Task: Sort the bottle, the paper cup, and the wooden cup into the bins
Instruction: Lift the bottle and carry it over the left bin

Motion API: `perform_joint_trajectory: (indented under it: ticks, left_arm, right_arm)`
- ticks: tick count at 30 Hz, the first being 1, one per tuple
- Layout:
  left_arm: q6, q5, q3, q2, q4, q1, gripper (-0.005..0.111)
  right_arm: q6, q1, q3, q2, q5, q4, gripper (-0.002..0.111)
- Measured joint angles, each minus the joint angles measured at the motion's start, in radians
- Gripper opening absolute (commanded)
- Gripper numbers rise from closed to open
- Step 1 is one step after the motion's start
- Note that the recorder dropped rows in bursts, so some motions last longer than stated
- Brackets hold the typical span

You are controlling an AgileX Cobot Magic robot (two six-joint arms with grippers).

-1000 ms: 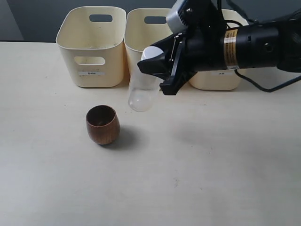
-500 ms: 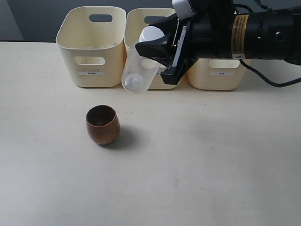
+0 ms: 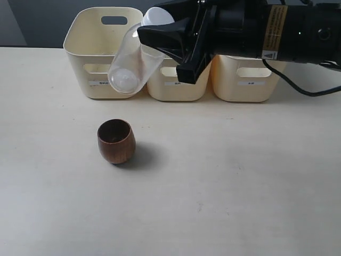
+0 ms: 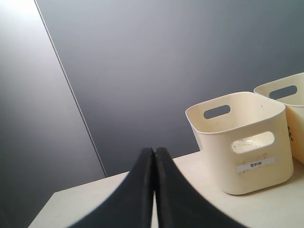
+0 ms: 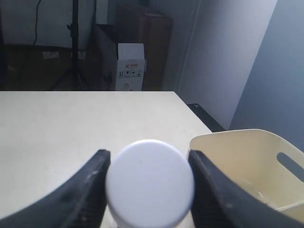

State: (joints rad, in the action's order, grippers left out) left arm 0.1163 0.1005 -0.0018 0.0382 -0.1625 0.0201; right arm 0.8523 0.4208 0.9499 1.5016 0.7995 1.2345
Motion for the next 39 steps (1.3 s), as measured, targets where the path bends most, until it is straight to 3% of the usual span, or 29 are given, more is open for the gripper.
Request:
perform_joint_trajectory:
  ticks: [39]
  left_arm:
    - [0.0, 0.0, 0.0, 0.0, 0.0, 0.0, 0.0]
  right_arm:
    - [-0.253, 0.0, 0.0, 0.0, 0.034, -0.233, 0.001]
